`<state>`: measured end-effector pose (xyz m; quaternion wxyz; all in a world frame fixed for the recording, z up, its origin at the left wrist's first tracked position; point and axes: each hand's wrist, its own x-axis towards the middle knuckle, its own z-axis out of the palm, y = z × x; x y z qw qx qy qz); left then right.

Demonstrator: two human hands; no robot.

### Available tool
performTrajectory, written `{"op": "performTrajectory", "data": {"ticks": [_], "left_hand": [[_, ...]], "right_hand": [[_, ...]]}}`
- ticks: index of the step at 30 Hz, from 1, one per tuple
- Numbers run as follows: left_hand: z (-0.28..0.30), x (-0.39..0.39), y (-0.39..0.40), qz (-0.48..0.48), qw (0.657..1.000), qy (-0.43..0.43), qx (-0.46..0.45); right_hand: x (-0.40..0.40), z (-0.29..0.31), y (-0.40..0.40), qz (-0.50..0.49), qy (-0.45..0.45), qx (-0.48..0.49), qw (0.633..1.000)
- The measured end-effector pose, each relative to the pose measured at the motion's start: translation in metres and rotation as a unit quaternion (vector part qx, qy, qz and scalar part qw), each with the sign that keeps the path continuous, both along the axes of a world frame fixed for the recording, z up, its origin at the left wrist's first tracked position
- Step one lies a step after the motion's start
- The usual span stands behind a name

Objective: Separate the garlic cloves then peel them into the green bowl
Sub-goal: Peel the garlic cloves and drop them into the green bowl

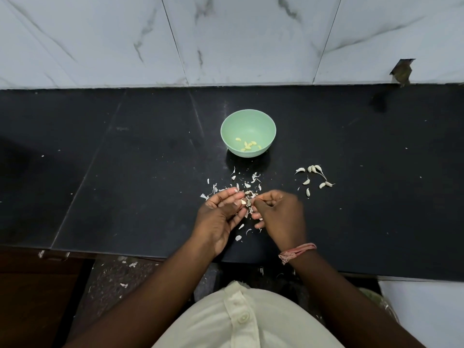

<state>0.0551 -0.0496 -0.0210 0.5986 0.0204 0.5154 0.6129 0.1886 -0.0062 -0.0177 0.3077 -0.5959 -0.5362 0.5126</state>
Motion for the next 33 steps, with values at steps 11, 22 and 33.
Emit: {"op": "performTrajectory", "data": {"ticks": [11, 22, 33], "left_hand": [[-0.003, 0.001, 0.001, 0.042, 0.998, 0.025, 0.032], [-0.001, 0.001, 0.001, 0.030, 0.997, 0.034, 0.054], [0.000, 0.001, 0.001, 0.009, 0.999, 0.003, 0.041]], "right_hand": [[-0.009, -0.006, -0.003, 0.074, -0.013, 0.052, 0.996], [-0.011, -0.009, -0.003, 0.077, -0.105, 0.202, 0.971], [-0.014, -0.009, -0.005, 0.093, -0.105, 0.223, 0.965]]}}
